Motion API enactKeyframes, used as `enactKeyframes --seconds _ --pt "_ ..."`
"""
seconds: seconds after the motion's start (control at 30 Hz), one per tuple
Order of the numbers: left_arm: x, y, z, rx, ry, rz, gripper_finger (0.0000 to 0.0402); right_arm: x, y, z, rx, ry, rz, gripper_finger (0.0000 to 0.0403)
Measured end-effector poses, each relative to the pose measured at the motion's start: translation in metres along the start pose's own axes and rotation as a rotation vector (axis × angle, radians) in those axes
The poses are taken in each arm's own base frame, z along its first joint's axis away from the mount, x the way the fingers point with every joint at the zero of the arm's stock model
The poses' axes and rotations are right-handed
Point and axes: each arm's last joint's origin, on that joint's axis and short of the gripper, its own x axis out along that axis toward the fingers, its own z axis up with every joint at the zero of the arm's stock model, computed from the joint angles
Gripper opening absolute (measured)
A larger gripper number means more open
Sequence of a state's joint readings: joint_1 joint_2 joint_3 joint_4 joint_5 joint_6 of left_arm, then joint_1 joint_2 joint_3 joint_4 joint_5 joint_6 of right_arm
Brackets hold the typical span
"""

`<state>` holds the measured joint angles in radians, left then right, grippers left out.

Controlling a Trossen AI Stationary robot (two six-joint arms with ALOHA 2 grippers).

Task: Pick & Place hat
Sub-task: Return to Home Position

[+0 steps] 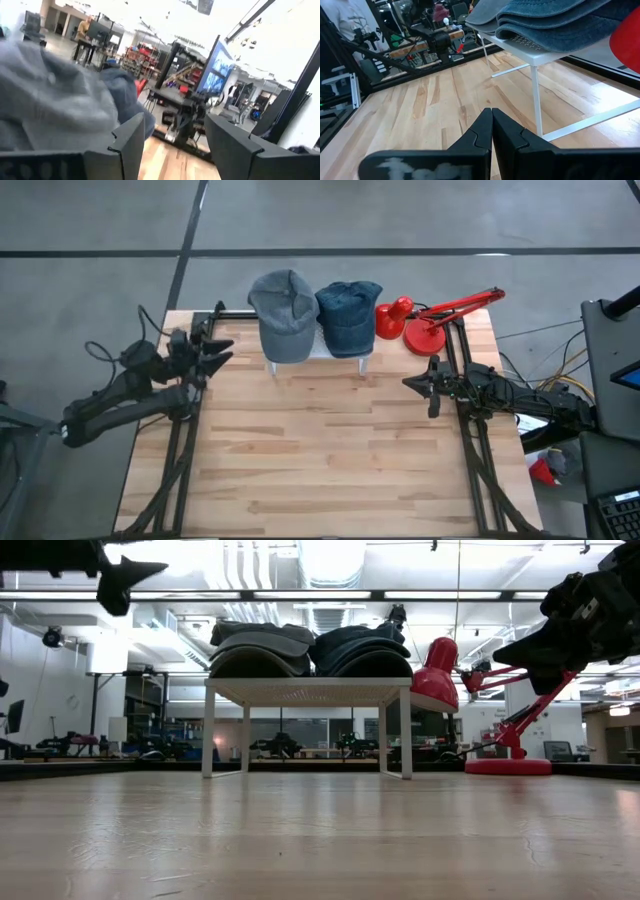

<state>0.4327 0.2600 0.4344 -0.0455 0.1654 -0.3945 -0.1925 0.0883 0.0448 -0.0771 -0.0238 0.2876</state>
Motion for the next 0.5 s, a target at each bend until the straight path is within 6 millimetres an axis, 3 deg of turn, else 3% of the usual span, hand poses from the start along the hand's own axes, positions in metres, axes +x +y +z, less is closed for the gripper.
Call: enactKeyframes --seconds 0.5 --pt "-0.009 0.017 -0.045 -0.008 -0.048 -0.023 0.0204 0.000 0.000 0.000 0.000 0.000 0.000 0.0008"
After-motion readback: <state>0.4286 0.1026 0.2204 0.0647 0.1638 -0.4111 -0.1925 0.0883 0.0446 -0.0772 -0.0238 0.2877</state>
